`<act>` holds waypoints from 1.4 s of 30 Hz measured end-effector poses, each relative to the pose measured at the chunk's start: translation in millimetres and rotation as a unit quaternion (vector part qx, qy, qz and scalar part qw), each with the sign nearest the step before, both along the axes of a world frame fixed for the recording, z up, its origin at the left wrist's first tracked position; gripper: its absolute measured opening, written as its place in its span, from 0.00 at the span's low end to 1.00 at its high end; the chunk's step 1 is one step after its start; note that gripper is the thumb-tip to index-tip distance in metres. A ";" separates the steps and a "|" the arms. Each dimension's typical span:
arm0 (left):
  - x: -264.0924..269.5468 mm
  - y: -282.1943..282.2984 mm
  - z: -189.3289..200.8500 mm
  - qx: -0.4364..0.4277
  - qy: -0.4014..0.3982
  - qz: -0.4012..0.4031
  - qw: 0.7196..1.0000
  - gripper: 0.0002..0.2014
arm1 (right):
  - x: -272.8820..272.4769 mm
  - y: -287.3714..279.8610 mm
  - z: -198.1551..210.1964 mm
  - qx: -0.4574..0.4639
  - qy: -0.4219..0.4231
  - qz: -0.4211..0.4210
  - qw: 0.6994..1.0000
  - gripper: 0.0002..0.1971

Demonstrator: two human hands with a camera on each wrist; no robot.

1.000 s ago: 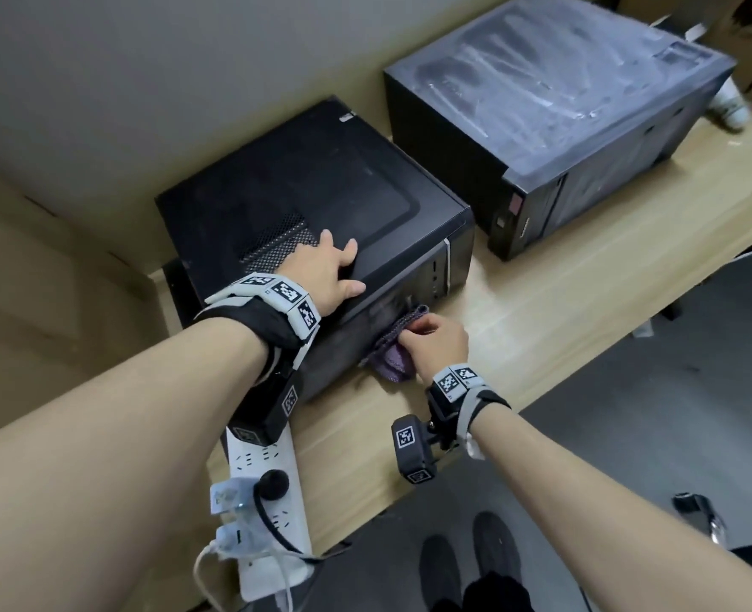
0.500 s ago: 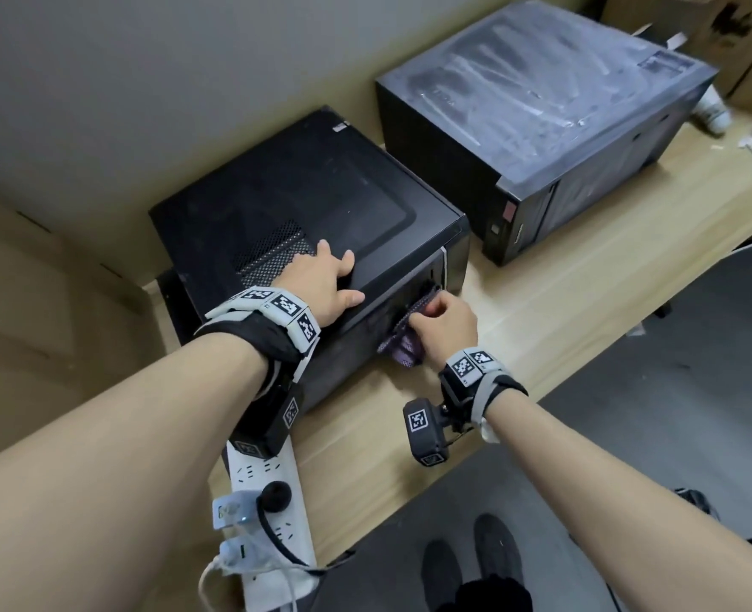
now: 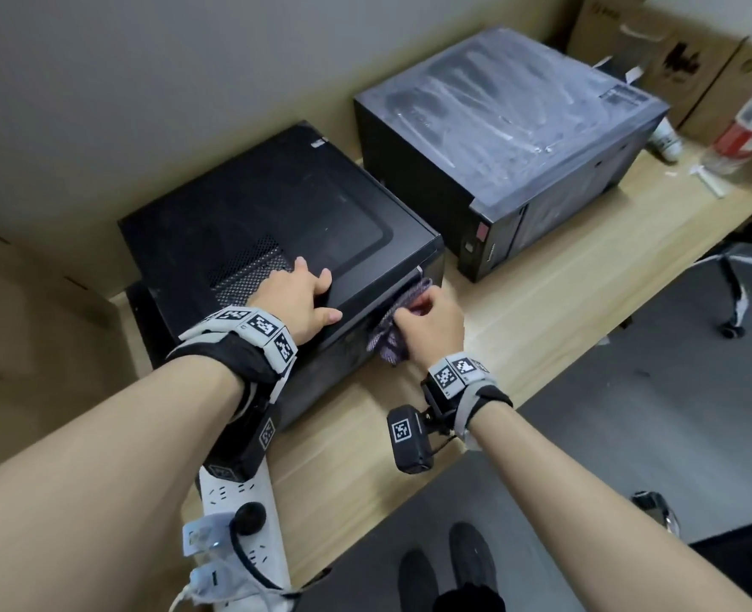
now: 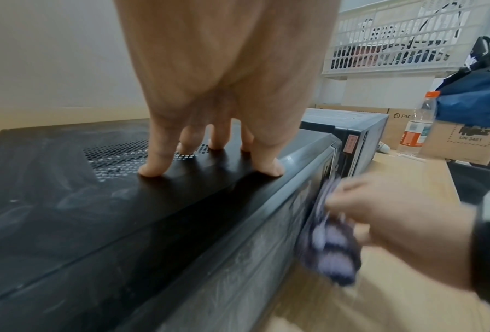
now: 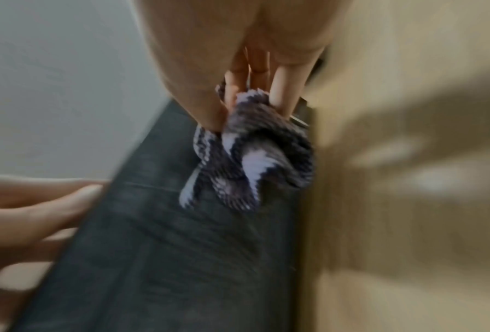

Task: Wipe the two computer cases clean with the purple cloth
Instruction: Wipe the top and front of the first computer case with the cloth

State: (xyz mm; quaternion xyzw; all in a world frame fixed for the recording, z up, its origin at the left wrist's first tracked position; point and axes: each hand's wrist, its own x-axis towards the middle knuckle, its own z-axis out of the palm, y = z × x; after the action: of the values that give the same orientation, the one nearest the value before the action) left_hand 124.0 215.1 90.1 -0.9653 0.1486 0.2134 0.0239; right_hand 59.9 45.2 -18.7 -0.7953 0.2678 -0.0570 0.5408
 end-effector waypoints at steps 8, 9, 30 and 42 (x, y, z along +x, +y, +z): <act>-2.7 -2.3 0.6 0.000 0.000 -0.004 1.000 0.31 | -0.6 0.7 -12.1 -0.023 0.070 0.008 0.997 0.06; -2.0 -2.8 1.4 0.001 -0.001 -0.006 1.000 0.31 | 2.1 -4.0 -0.9 -0.030 0.039 0.002 0.999 0.05; 2.4 7.7 7.4 -0.003 0.018 -0.045 0.999 0.38 | -22.0 29.3 16.8 0.040 -0.025 0.016 0.999 0.03; 2.1 8.9 5.5 0.002 0.016 -0.044 0.999 0.38 | -36.2 44.3 -14.2 0.021 -0.081 0.031 0.996 0.04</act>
State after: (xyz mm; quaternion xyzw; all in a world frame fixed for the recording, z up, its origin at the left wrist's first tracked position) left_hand 126.1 224.0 95.6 -0.9543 0.1909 0.2276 0.0329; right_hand 23.8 89.5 -32.9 -0.7843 0.2000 -0.0986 0.5790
